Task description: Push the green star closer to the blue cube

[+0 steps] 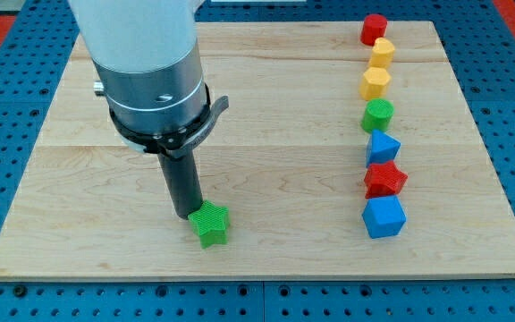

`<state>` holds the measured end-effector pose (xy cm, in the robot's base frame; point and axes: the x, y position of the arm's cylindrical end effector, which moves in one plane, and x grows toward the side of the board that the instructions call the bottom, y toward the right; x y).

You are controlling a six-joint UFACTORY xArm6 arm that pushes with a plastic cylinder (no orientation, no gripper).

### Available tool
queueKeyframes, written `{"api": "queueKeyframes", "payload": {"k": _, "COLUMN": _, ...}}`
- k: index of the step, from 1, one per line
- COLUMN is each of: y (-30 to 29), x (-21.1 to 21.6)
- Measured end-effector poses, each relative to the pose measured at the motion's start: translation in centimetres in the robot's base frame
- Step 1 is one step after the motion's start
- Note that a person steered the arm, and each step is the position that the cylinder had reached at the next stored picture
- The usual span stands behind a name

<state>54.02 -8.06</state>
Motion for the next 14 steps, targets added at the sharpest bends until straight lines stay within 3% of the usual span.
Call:
{"api": "queueKeyframes", "payload": {"k": 4, "y": -0.4, "x": 3.0}}
{"api": "queueKeyframes", "payload": {"k": 14, "y": 15.7, "x": 2.1}}
